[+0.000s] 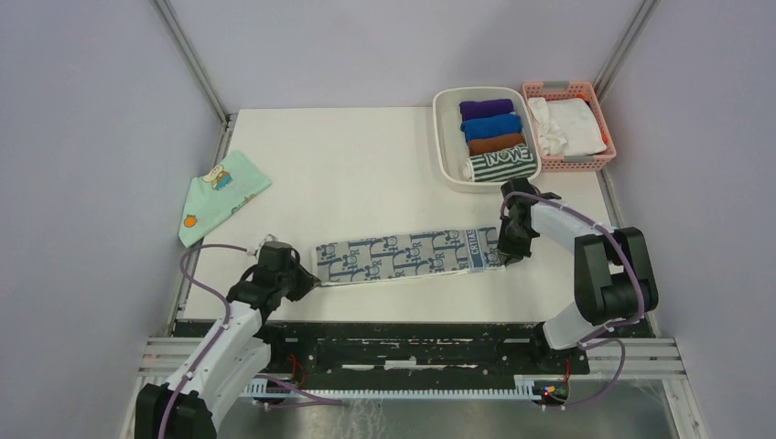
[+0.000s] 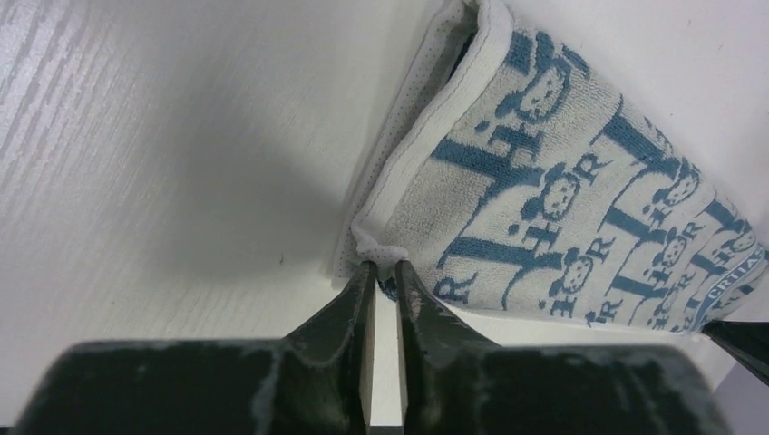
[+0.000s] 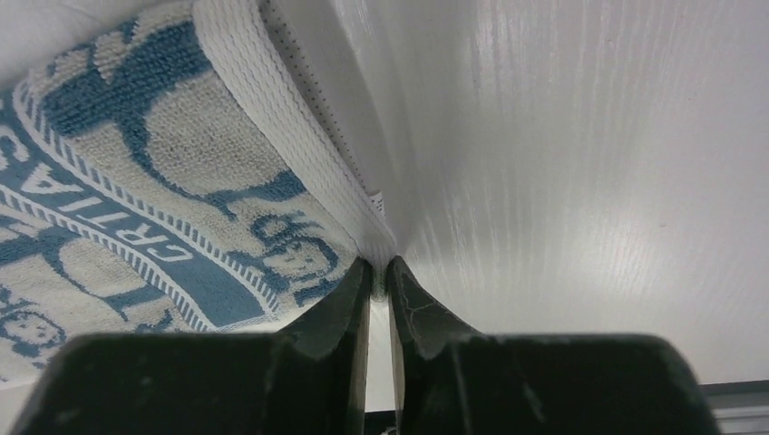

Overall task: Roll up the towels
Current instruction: Fold the towel at the center of the board.

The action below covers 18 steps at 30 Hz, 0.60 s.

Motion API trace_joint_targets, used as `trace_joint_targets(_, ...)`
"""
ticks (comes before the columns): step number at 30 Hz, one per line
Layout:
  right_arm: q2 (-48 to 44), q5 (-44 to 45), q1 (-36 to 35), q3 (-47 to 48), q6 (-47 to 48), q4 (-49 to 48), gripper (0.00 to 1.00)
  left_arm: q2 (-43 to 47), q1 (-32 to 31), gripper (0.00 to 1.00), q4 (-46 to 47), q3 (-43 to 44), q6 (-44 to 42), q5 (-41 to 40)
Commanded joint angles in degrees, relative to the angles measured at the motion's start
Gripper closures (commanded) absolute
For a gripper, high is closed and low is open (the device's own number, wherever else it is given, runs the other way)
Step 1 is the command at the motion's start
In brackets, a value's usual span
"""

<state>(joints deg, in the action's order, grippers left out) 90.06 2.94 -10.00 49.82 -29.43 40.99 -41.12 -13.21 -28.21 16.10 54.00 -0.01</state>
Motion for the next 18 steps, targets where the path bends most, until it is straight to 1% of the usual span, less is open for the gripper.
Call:
trace_joint_targets(1, -0.66, 1.84, 0.29, 1.35, -0.19, -0.75, 0.75, 2.44, 0.29, 0.73, -0.10, 1.23, 2.38, -0.57)
trace_joint_targets(3, -2.91, 1.67, 0.25, 1.70, -0.04, 0.45, 0.64, 4.42, 0.29, 0.64, -1.16, 1.99, 3.24, -0.71)
trace_joint_targets(5, -5.80, 1.82, 0.29, 2.64, 0.20, 1.85, 0.55, 6.32, 0.29, 0.56, -2.79, 3.66, 3.64, -1.67)
trace_joint_targets(8, -9.84, 2.60, 0.25, 4.51, 0.94, 3.03, 0.48, 7.76, 0.28, 0.47, -5.81, 7.58, 2.97, -3.49)
trace_joint_targets(10, -11.76, 2.37, 0.25, 5.42, 1.65, 2.36, 0.47, 7.44, 0.28, 0.44, -7.27, 11.09, 1.02, -4.77)
trace_joint_targets(13, -12.14, -2.25, 0.24, 5.14, 2.35, -2.46, 0.47, 4.95, 0.29, 0.44, -6.50, 15.86, -1.88, -5.20)
trace_joint_targets(16, -10.58, -7.51, 0.18, 4.26, 1.72, -8.32, 0.50, 0.35, 0.27, 0.45, -2.69, 18.60, -5.28, -4.20)
trace_joint_targets(18, -9.09, -8.33, 0.22, 4.02, 1.34, -11.80, 0.53, -3.79, 0.25, 0.47, 1.47, 19.41, -7.21, -2.09)
